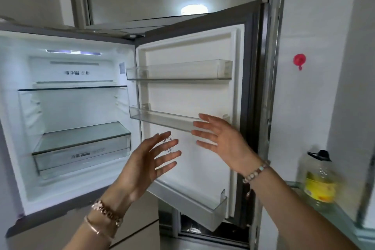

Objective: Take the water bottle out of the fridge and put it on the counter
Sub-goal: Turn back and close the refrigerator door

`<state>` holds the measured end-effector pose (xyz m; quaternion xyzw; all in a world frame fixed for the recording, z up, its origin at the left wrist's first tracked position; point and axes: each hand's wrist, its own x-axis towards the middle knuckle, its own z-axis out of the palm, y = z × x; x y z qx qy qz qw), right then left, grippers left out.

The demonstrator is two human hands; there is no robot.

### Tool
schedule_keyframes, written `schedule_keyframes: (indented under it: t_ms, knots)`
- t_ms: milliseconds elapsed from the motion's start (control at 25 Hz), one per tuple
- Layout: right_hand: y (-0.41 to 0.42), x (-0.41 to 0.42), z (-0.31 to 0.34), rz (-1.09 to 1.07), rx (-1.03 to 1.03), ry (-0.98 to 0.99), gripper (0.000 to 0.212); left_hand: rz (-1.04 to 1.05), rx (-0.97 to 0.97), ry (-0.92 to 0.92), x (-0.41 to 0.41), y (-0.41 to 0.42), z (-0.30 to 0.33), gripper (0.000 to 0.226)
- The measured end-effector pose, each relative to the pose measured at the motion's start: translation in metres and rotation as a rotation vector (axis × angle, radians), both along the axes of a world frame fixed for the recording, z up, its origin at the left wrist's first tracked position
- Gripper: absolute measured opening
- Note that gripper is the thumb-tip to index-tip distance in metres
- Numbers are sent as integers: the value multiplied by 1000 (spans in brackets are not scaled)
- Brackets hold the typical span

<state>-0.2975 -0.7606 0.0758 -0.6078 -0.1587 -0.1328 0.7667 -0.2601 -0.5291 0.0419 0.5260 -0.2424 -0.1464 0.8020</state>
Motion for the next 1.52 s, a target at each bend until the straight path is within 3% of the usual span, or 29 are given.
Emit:
schedule_keyframes:
  t_ms: [160, 200, 280, 480, 760, 1000, 1160, 1360, 1520]
  knots:
    - [-53, -2, 46, -853, -418, -489, 19, 56, 259, -98, -12, -67, -21, 24]
    - [-68, 3, 54, -1021, -473, -518, 21, 69, 300, -119, -14, -85, -25, 23]
    - [-93, 16, 67, -1152, -447, -451, 24, 89, 344, -156, -17, -116, -28, 22]
    - [-114, 42, 55, -1009, -251, -312, 29, 171, 339, -308, -20, -173, -24, 25]
    - [-61, 17, 37, -1051, -281, -537, 34, 504, 388, -659, -47, -181, -22, 38]
    - [53, -16, 29, -975, -318, -760, 26, 998, 513, -822, -86, -87, -16, 41]
    - [167, -20, 33, -756, -355, -831, 31, 1238, 505, -742, -99, 17, -10, 46]
    - [322, 11, 33, -417, -368, -797, 51, 1247, 528, -614, -77, 153, -2, 29]
    - [423, 65, 35, -427, -566, -813, 51, 1279, 488, -403, -20, 255, 11, 32]
